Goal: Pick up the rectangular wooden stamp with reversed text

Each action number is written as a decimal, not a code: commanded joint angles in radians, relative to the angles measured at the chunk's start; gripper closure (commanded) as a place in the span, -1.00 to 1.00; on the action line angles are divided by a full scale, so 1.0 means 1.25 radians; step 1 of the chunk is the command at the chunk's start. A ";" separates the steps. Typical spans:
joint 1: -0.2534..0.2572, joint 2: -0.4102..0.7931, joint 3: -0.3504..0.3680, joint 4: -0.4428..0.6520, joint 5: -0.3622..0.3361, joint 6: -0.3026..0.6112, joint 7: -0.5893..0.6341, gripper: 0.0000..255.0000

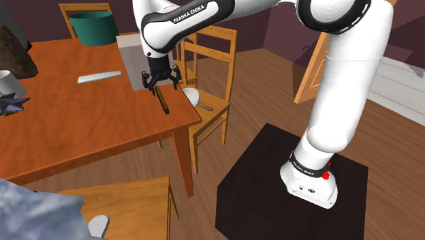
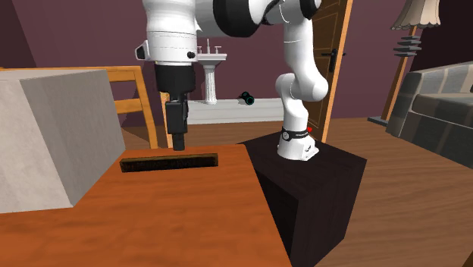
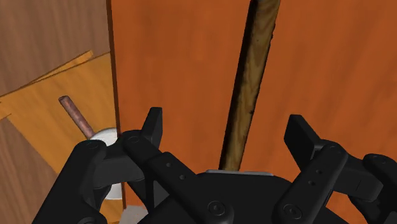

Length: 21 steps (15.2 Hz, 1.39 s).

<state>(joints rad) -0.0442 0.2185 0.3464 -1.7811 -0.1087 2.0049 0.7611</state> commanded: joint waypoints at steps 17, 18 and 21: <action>0.018 0.103 -0.013 0.033 -0.038 0.077 0.057 1.00; 0.017 0.102 -0.013 0.030 -0.037 0.078 0.056 1.00; 0.019 0.104 -0.013 0.036 -0.038 0.075 0.057 1.00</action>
<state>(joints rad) -0.0247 0.3386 0.3283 -1.7388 -0.1564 2.1022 0.8309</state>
